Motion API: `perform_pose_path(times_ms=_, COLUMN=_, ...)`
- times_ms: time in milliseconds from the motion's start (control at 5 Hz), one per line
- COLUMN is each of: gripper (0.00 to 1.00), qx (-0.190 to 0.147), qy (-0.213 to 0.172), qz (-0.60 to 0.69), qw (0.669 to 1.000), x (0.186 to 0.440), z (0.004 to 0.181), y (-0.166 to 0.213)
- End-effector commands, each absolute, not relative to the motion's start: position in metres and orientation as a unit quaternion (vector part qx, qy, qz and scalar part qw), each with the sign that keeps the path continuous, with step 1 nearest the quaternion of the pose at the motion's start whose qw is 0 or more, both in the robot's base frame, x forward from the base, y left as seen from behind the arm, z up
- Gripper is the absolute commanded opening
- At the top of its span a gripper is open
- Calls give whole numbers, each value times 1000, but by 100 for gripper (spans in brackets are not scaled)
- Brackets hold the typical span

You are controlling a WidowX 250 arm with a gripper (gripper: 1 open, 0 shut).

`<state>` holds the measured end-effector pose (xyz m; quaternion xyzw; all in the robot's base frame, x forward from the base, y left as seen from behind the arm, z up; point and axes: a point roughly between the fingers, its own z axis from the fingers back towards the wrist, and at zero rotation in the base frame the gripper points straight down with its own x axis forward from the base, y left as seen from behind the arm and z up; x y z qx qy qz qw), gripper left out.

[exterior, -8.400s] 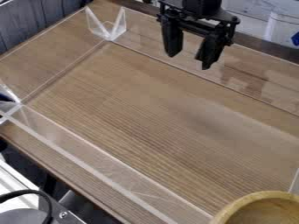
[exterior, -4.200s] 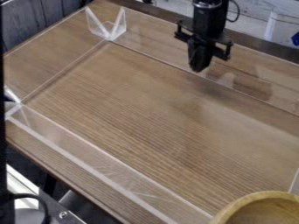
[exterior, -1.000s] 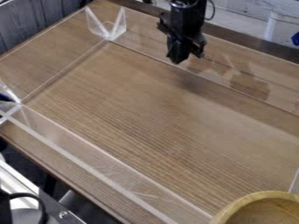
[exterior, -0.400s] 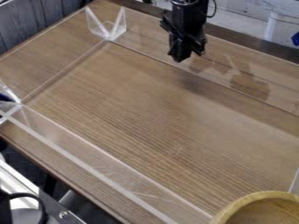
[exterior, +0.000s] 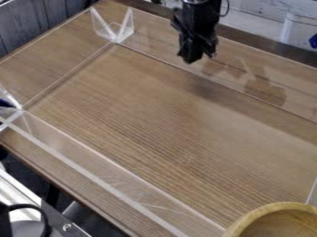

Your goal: Put the green block in the brown bowl

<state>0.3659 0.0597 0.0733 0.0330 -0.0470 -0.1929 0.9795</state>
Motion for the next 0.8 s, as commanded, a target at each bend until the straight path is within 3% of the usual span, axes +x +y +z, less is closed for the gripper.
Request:
perform_pose_path(times_ms=0, gripper=100, qx=43, qy=-103, qz=-196, qw=974, x=377, z=125, y=66)
perform_pose_path(times_ms=200, gripper=0, qx=32, qy=-100, qz=-206, qw=973, x=377, z=131, y=67)
perform_pose_path(times_ms=600, gripper=0, qx=58, qy=-109, qz=-236, qw=964, x=372, z=132, y=81)
